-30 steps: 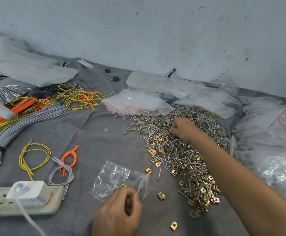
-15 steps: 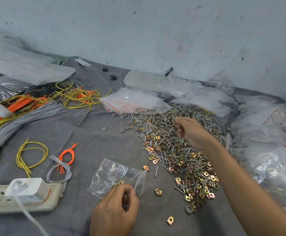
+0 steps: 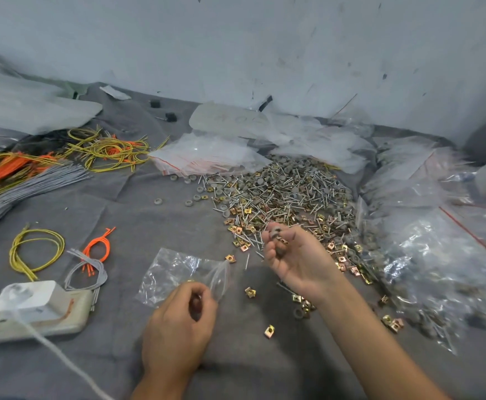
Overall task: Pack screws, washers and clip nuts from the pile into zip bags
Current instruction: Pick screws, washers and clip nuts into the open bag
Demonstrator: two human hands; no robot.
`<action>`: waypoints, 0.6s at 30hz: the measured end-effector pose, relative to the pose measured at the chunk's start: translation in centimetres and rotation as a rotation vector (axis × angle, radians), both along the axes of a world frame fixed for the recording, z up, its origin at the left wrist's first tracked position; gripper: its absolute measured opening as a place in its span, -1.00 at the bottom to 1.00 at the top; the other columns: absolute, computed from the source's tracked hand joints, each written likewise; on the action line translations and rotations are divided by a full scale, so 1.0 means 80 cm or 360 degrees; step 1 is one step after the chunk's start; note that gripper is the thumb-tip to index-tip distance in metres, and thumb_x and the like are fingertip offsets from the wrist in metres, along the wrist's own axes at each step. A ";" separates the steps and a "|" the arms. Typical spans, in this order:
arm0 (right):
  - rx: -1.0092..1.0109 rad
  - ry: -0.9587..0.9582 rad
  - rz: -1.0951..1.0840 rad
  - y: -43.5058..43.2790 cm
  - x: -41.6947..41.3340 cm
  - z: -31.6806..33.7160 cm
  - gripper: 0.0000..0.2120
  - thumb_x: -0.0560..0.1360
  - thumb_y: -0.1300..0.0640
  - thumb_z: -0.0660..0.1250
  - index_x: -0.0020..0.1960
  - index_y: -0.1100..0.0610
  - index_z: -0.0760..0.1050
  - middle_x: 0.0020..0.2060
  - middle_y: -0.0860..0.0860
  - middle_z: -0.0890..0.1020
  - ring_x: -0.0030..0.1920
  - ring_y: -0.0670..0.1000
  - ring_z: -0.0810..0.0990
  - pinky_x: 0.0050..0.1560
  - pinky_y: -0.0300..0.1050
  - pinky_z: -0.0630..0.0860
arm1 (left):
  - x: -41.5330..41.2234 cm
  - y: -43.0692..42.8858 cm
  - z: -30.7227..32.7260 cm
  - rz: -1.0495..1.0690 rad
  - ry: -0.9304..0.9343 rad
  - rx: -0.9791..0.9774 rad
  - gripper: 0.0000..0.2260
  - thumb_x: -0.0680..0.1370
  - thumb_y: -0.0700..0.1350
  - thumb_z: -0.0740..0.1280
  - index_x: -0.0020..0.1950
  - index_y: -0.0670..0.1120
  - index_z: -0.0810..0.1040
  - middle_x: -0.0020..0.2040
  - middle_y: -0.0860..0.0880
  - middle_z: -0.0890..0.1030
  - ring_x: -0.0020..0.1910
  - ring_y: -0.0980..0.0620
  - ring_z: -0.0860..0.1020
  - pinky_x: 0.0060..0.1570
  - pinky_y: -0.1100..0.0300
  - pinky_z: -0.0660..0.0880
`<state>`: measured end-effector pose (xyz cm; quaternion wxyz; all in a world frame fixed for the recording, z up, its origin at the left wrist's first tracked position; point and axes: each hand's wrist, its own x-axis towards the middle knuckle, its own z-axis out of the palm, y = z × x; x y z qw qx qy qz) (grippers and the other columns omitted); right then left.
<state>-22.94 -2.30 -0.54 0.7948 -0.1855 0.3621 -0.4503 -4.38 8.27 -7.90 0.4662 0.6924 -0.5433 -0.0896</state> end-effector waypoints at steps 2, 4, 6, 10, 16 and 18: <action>0.0050 0.0034 0.0036 0.016 0.001 -0.005 -0.67 0.37 0.29 0.20 0.13 0.23 0.45 -0.24 0.12 0.55 -0.30 -0.03 0.46 -0.36 -0.25 0.54 | 0.000 0.001 -0.001 0.0013 0.0018 0.0028 -0.94 0.43 -0.04 0.39 -0.23 0.06 0.54 -0.40 0.18 0.47 -0.41 0.13 0.42 -0.33 0.17 0.42; 0.0105 0.0025 0.0091 0.031 0.003 -0.011 -0.70 0.37 0.28 0.20 0.09 0.22 0.45 -0.24 0.12 0.56 -0.30 -0.01 0.47 -0.35 -0.22 0.56 | 0.001 0.001 -0.001 0.0015 0.0016 0.0041 -0.88 0.46 -0.11 0.46 -0.22 0.05 0.55 -0.39 0.13 0.50 -0.42 0.05 0.47 -0.33 0.13 0.45; 0.0141 0.0024 0.0142 0.044 0.007 -0.015 -0.74 0.36 0.29 0.21 0.05 0.23 0.45 -0.24 0.14 0.57 -0.30 0.01 0.49 -0.34 -0.19 0.58 | 0.001 0.001 0.001 0.0008 -0.0008 0.0029 -0.92 0.48 -0.08 0.42 -0.20 0.03 0.56 -0.39 0.12 0.50 -0.41 -0.01 0.52 -0.32 0.16 0.41; 0.0177 0.0088 0.0281 0.062 0.025 -0.018 -0.81 0.45 0.33 0.15 0.00 0.22 0.48 -0.26 0.14 0.58 -0.32 0.01 0.52 -0.32 -0.17 0.59 | 0.000 0.001 0.003 -0.0001 -0.0065 0.0017 -0.93 0.48 -0.02 0.35 -0.16 0.01 0.55 -0.36 0.14 0.52 -0.34 -0.06 0.58 -0.33 0.20 0.37; -0.0279 0.0855 0.0327 0.068 0.071 -0.026 -0.87 0.60 0.31 0.28 0.03 0.27 0.61 -0.35 0.08 0.60 -0.41 -0.07 0.51 -0.42 -0.21 0.51 | 0.002 0.000 -0.004 0.0006 0.0001 0.0013 -0.84 0.47 -0.17 0.49 -0.12 0.04 0.55 -0.33 0.13 0.58 -0.34 0.01 0.58 -0.33 0.15 0.43; -0.0499 0.1218 0.0351 0.065 0.075 -0.028 -0.87 0.59 0.29 0.31 0.02 0.26 0.64 -0.35 0.08 0.58 -0.41 -0.07 0.49 -0.44 -0.21 0.48 | 0.002 0.001 -0.003 0.0005 0.0073 -0.0054 -0.91 0.50 -0.11 0.46 -0.11 0.02 0.57 -0.31 0.11 0.60 -0.33 0.00 0.60 -0.32 0.09 0.51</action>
